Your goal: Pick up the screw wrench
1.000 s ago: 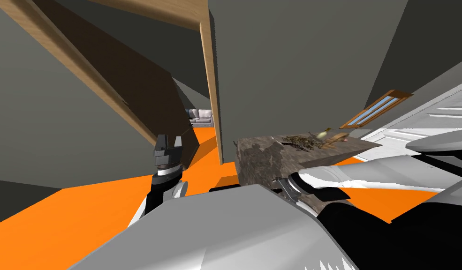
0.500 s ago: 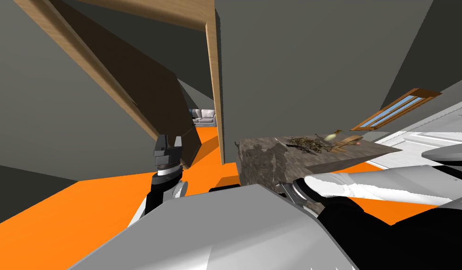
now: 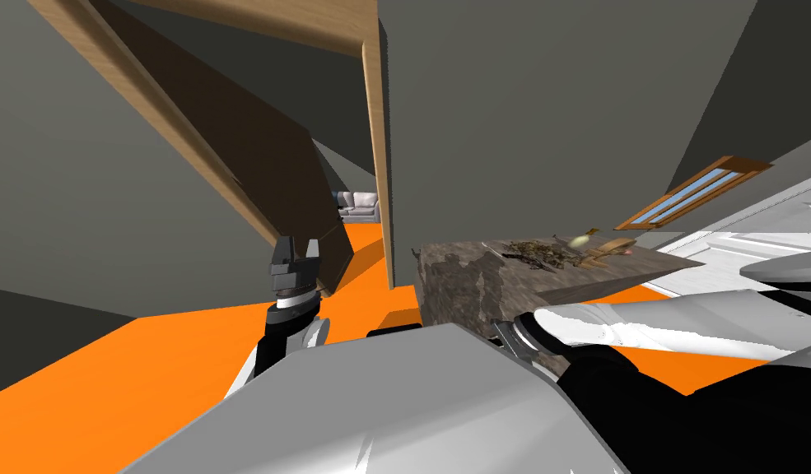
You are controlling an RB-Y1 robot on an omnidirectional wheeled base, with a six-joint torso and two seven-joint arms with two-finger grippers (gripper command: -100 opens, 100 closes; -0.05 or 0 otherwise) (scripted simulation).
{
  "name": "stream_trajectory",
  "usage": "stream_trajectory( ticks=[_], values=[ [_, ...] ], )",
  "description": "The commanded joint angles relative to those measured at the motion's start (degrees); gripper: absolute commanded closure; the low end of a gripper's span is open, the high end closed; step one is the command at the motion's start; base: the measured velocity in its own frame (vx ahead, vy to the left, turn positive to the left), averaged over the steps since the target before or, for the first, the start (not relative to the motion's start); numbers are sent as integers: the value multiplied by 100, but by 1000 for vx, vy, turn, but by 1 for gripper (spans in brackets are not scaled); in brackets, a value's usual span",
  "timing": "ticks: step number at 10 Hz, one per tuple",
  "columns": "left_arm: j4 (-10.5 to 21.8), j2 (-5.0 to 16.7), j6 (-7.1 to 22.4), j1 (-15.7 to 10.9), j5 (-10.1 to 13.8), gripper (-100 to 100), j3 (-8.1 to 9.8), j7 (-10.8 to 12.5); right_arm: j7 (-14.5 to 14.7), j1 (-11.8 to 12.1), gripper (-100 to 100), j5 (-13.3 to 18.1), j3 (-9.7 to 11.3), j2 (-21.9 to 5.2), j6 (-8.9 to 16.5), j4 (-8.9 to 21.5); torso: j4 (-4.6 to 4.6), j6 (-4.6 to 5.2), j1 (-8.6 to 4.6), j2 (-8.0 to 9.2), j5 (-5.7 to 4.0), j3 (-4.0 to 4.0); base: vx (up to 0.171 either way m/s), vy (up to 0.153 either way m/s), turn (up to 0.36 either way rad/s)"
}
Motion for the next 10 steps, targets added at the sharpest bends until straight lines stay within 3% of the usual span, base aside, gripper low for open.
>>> stream_trajectory(
  ticks=[1,2,4,7,9,10],
  values=[
    [0,0,0,0,0,0,0,0,0,0,0,0,0,0,0,0,0,0,0,0,0,0,0,0,0],
    [0,0,0,0,0,0,0,0,-125,-55,100,-38,-106,-174,-73,-59,0,0,-1,0,-1,0,-12,-23,-139],
    [0,0,0,0,0,0,0,0,-161,-107,100,-65,-126,-248,-106,-85,2,2,-11,5,-1,4,-17,-24,-72],
    [0,0,0,0,0,0,0,0,-381,-422,100,-226,-248,-691,-301,-243,4,2,-9,10,0,7,-25,-31,-126],
    [0,0,0,0,0,0,0,0,-345,-503,100,-244,-133,-685,-280,-257,4,0,-8,10,-1,7,-11,-16,-20],
    [0,0,0,0,0,0,0,0,-363,-496,0,-243,-146,-691,-281,-260,4,1,-3,7,0,5,0,0,0]
  ],
)
